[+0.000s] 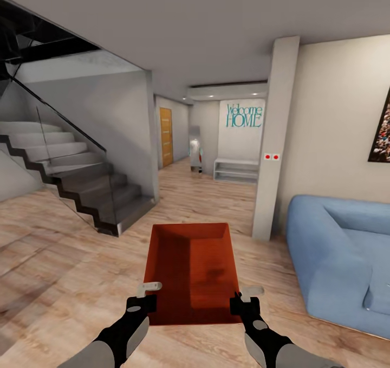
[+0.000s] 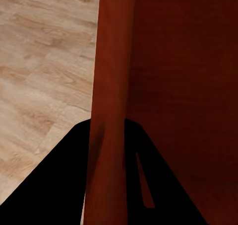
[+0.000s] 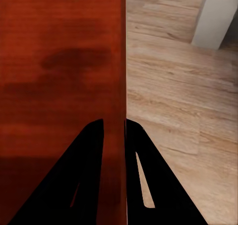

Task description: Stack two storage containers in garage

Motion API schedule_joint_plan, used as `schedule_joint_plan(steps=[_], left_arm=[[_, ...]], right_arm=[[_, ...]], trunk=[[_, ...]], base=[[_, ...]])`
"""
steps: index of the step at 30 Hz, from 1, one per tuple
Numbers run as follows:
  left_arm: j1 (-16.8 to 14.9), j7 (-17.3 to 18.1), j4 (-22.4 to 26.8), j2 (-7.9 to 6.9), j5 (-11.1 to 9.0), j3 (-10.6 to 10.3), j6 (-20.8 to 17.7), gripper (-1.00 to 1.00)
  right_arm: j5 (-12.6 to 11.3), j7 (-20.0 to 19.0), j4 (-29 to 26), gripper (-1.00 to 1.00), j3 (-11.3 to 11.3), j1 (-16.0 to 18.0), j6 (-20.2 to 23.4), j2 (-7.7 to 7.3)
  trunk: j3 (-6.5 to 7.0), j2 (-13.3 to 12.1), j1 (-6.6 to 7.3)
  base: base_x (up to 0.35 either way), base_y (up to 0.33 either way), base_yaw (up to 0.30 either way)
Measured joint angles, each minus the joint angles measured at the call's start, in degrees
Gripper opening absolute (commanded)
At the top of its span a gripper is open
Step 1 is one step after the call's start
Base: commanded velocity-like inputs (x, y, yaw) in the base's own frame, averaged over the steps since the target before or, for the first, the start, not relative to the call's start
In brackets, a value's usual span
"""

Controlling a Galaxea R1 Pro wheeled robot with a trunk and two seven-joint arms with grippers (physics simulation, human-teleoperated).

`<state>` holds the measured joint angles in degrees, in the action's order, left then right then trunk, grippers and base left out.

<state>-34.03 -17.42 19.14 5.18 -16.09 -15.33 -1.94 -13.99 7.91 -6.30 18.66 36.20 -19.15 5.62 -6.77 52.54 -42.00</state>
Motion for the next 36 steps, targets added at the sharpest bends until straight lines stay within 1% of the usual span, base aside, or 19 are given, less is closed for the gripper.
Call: schedule_joint_plan(steps=[36], left_arm=[[0.0,0.0,-0.1,0.04,0.2,0.2,-0.1,-1.0]], right_arm=[[-0.1,0.0,0.1,-1.0,0.1,0.0,0.0,0.0]], trunk=[[0.0,0.0,0.0]], base=[[0.322,0.0,0.0]])
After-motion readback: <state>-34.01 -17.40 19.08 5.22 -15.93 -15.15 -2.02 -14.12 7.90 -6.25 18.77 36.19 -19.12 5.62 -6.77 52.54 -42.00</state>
